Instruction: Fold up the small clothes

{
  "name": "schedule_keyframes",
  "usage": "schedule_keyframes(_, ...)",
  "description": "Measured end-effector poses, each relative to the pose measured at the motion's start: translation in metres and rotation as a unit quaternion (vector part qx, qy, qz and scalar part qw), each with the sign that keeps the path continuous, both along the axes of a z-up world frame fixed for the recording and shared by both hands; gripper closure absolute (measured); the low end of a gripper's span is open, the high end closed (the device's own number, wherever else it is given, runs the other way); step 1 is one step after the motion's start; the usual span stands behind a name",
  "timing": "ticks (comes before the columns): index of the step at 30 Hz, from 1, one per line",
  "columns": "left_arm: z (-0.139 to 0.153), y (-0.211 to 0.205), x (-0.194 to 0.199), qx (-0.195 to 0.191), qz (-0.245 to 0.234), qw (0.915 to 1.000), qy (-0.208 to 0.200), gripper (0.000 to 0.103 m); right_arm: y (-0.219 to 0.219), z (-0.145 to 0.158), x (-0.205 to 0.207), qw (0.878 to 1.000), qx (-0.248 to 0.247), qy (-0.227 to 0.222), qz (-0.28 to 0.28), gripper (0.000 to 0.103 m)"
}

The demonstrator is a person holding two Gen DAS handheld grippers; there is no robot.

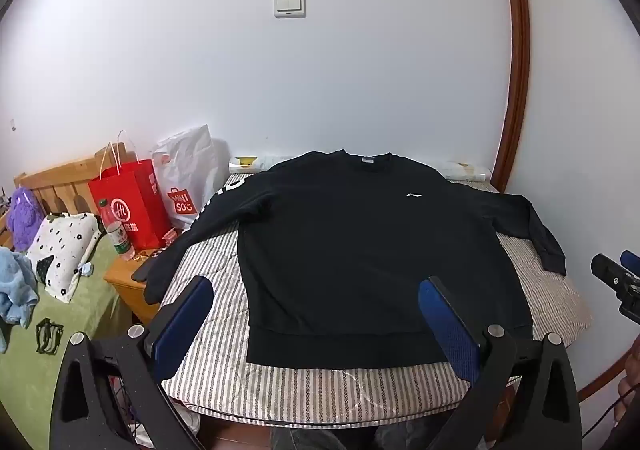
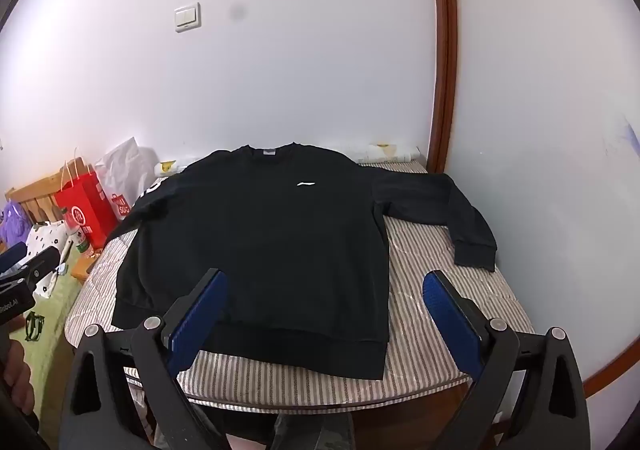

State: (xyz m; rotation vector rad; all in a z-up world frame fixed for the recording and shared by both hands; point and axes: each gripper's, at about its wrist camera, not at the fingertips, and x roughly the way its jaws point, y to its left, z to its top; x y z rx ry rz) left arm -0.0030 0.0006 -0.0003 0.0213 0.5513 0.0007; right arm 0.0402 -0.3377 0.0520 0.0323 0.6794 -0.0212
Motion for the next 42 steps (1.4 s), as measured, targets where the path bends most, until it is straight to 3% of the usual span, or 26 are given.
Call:
schedule_keyframes(3, -0.003, 0.002, 0.005, -0.006, 0.002, 0.9999, 0.016, 0.0, 0.001, -0.001, 0.0, 1.0, -0.006, -0.001, 0.002, 0.006)
schedule_keyframes(42, -0.007, 0.01, 0.003, -0.006, 0.008, 0.9999, 0.01, 0.0, 0.01, -0.006, -0.001, 1.0, -0.011, 0.005, -0.004, 0.006)
